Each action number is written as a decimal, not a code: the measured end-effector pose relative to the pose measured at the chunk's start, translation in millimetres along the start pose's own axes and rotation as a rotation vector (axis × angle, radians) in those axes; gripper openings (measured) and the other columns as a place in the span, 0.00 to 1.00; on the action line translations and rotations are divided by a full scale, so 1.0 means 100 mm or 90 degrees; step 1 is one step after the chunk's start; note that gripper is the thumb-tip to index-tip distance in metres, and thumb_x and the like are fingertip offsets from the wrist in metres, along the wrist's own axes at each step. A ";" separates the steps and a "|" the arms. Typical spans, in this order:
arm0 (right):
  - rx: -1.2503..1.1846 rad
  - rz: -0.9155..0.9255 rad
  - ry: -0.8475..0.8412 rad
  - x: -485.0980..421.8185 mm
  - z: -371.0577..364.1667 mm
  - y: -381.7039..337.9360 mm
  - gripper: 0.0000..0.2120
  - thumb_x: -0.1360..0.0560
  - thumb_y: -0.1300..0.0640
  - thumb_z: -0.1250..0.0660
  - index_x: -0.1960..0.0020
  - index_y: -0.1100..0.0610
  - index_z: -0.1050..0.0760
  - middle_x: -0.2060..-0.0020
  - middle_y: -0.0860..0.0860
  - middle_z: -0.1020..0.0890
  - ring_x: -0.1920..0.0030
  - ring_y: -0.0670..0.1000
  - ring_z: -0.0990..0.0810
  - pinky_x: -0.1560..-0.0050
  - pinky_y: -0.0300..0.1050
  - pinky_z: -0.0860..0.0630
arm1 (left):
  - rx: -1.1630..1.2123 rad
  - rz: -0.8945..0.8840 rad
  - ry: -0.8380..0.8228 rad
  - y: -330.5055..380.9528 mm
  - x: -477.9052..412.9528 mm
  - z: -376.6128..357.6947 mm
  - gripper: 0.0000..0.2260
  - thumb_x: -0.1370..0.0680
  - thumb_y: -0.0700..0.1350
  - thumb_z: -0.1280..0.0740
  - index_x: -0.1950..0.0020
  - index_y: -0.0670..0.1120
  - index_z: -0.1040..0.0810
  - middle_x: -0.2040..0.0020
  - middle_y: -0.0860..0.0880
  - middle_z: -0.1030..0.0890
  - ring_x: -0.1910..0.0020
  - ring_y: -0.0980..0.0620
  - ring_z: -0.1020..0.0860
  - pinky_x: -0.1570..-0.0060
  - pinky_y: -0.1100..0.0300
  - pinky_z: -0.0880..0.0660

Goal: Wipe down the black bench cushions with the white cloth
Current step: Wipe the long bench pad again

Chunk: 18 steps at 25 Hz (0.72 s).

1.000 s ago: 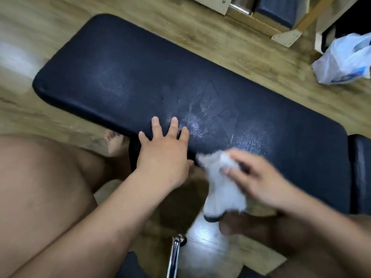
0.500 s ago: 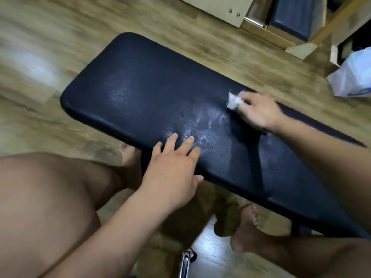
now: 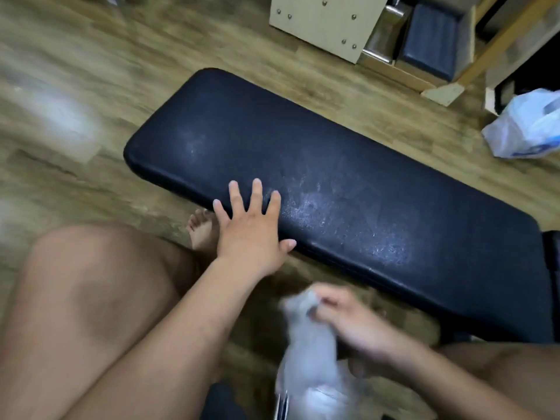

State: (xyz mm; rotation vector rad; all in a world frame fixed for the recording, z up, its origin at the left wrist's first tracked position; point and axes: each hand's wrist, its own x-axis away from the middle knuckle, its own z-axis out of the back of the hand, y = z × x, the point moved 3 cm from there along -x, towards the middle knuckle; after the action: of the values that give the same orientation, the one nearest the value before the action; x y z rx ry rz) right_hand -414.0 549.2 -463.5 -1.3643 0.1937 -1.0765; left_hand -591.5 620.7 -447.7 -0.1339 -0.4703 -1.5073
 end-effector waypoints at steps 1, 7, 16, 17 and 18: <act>0.003 0.004 0.096 -0.07 0.37 -0.16 0.08 0.32 0.59 0.35 0.55 0.58 0.19 0.57 0.53 0.17 0.55 0.45 0.22 0.53 0.44 0.28 | -0.003 -0.007 -0.001 -0.01 0.01 -0.04 0.38 0.22 0.66 0.43 0.19 0.52 0.55 0.19 0.46 0.62 0.23 0.34 0.63 0.27 0.32 0.54; 0.412 0.114 0.486 -0.90 2.29 -1.09 0.08 0.24 0.57 0.40 0.54 0.58 0.23 0.62 0.56 0.20 0.59 0.51 0.24 0.65 0.40 0.35 | 0.009 -0.029 0.012 -0.05 0.00 0.00 0.36 0.21 0.66 0.44 0.19 0.53 0.56 0.19 0.47 0.61 0.23 0.34 0.63 0.26 0.33 0.55; 0.606 0.002 0.477 -1.24 1.05 -0.47 0.10 0.20 0.50 0.45 0.51 0.53 0.27 0.53 0.55 0.19 0.52 0.62 0.22 0.58 0.53 0.27 | 0.058 -0.009 -0.042 -0.06 -0.12 0.23 0.25 0.18 0.55 0.45 0.21 0.52 0.44 0.19 0.50 0.51 0.22 0.36 0.54 0.28 0.35 0.45; 0.603 0.035 0.432 -0.98 0.72 -0.45 0.11 0.21 0.49 0.46 0.49 0.51 0.27 0.54 0.53 0.19 0.53 0.61 0.21 0.59 0.52 0.26 | 0.086 -0.002 -0.030 -0.11 -0.14 0.27 0.24 0.19 0.50 0.44 0.22 0.52 0.42 0.19 0.51 0.48 0.22 0.39 0.51 0.28 0.38 0.41; 0.601 0.045 0.347 -0.74 0.35 -0.44 0.13 0.22 0.49 0.47 0.46 0.50 0.27 0.52 0.52 0.19 0.52 0.60 0.21 0.57 0.53 0.25 | 0.113 0.007 -0.015 -0.16 -0.14 0.31 0.24 0.20 0.46 0.43 0.23 0.51 0.40 0.19 0.52 0.45 0.22 0.41 0.49 0.29 0.40 0.39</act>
State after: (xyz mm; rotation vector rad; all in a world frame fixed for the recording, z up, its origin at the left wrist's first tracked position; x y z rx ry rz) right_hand -452.8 632.8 -450.3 -0.2099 0.1005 -1.2294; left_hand -613.9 643.6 -428.2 -0.0153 -0.6198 -1.4466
